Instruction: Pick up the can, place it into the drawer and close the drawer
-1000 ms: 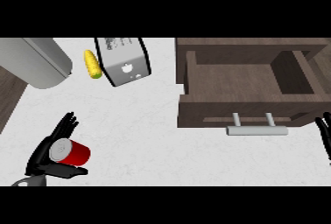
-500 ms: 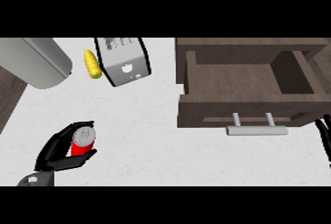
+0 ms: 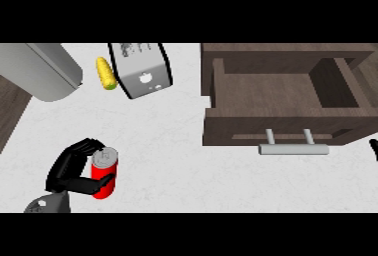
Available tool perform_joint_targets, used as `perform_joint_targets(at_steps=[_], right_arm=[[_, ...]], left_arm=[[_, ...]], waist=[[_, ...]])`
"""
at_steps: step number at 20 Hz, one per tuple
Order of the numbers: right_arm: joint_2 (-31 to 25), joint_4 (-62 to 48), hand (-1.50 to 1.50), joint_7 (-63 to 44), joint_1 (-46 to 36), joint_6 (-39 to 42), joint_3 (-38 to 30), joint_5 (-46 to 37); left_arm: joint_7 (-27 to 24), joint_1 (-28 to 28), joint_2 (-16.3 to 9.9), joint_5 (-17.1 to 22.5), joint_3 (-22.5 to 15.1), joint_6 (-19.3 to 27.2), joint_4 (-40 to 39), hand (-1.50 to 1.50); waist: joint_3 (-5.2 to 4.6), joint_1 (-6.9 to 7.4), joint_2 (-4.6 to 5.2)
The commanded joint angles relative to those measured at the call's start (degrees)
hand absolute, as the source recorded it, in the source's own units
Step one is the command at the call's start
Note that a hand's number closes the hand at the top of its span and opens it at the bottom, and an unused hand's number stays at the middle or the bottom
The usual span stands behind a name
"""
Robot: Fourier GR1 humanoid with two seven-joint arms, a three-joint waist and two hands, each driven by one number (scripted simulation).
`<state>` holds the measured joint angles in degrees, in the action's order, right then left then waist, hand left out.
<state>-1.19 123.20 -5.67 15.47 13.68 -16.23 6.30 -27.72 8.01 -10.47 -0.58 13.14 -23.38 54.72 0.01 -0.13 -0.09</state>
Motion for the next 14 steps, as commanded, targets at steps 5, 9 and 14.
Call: perform_joint_targets(at_steps=[5,9,14], right_arm=[[1.15,0.08,-1.50,2.57,2.21,-1.65,2.05,-1.03],[1.16,3.12,-1.50,-0.11,2.66,-1.02,2.08,-0.10],[1.16,3.00,-1.50,1.67,3.35,-0.71,1.17,-0.10]], left_arm=[[5.30,7.33,5.21,2.45,6.47,18.37,1.61,1.50],[6.53,7.98,7.29,2.33,2.81,20.38,4.56,1.50],[16.40,7.12,7.74,3.65,-0.90,19.56,16.20,1.50]], waist=[[0.00,-0.25,0.05],[-0.01,-0.14,0.04],[0.01,0.04,-0.04]])
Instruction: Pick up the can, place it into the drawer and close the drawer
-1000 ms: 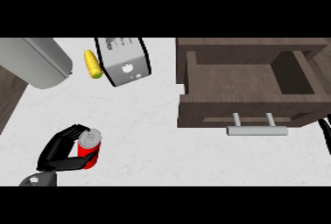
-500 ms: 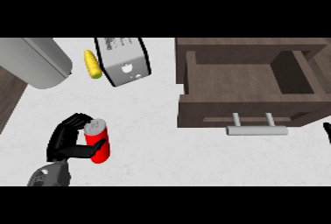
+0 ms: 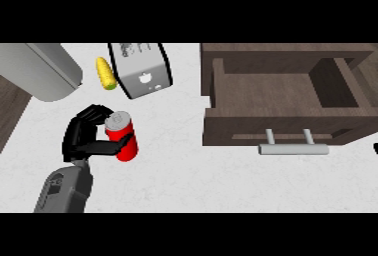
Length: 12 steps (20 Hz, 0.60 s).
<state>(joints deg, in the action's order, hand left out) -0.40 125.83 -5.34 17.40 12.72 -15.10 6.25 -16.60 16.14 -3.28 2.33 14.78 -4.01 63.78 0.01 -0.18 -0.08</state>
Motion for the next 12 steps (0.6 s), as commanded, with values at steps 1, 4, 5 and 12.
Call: perform_joint_targets(at_steps=[1,4,5,12], right_arm=[[0.38,1.40,-1.50,0.81,1.27,-0.86,0.79,-0.24],[0.39,-2.31,-1.50,3.24,0.76,-1.33,0.79,-0.76],[-1.57,-1.62,-1.50,1.35,-0.14,1.05,-3.07,2.87],[0.36,2.72,-1.50,-1.85,0.22,-0.92,0.14,0.87]], left_arm=[[4.71,2.02,3.12,-2.29,-4.69,4.82,4.63,1.50],[9.25,1.14,3.18,-1.89,-9.04,5.82,12.02,1.50],[12.87,4.21,2.53,-1.70,-7.17,4.95,13.38,1.50],[21.47,10.79,3.26,-1.87,-17.01,13.86,18.10,1.50]], waist=[[0.01,-0.12,-0.02],[0.03,0.10,-0.06],[0.03,0.04,-0.06],[0.00,-0.31,-0.01]])
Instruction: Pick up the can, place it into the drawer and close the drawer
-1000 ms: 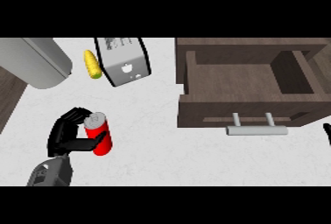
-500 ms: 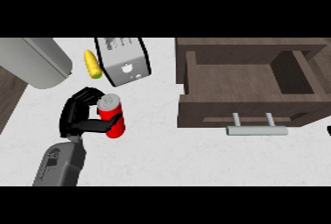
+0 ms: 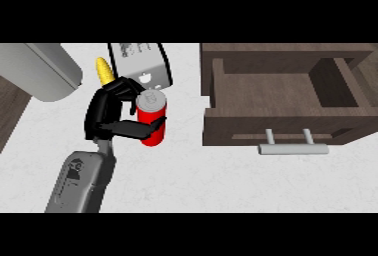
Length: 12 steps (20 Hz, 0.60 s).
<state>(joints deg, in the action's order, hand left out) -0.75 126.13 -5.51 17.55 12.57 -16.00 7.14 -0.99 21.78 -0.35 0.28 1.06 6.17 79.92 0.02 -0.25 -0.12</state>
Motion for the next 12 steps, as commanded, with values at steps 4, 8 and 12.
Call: perform_joint_targets(at_steps=[4,8,12], right_arm=[[0.71,4.20,-1.50,-2.17,2.00,-3.19,5.44,-2.46],[-0.98,2.01,-1.50,-2.95,-1.56,-1.30,-1.62,2.04],[-1.56,2.06,-1.50,-1.18,1.66,1.83,-2.71,4.18]], left_arm=[[11.58,11.22,0.34,-1.06,-4.17,5.13,2.05,1.50],[10.25,19.63,0.35,-1.22,-6.10,8.69,-5.53,1.50],[16.03,29.98,0.35,-1.43,-9.49,15.93,-8.66,1.50]], waist=[[-0.02,-0.33,0.05],[-0.02,-0.70,0.20],[0.01,-1.59,0.21]])
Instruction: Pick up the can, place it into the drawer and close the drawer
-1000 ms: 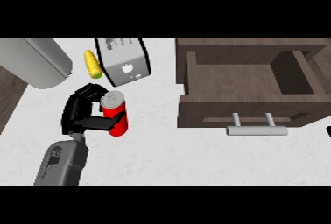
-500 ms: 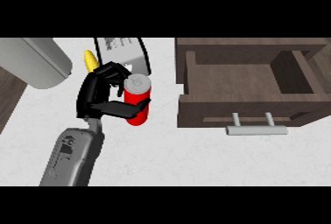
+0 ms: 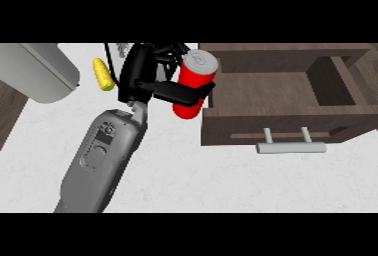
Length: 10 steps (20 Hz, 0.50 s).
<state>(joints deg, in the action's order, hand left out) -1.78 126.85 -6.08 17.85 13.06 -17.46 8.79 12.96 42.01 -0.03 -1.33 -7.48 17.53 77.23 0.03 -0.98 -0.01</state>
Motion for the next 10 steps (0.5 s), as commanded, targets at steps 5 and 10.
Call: perform_joint_targets(at_steps=[5,10], right_arm=[[1.15,0.38,-1.50,0.21,0.27,-0.65,1.12,-1.49],[-0.29,-0.76,-1.50,0.22,-1.06,0.08,0.79,-0.93]], left_arm=[[3.70,14.88,0.03,3.93,-6.93,11.28,-8.68,1.50],[4.60,27.93,0.03,6.18,-2.56,10.74,-20.68,1.50]], waist=[[0.00,-0.31,0.04],[0.02,-1.06,0.29]])
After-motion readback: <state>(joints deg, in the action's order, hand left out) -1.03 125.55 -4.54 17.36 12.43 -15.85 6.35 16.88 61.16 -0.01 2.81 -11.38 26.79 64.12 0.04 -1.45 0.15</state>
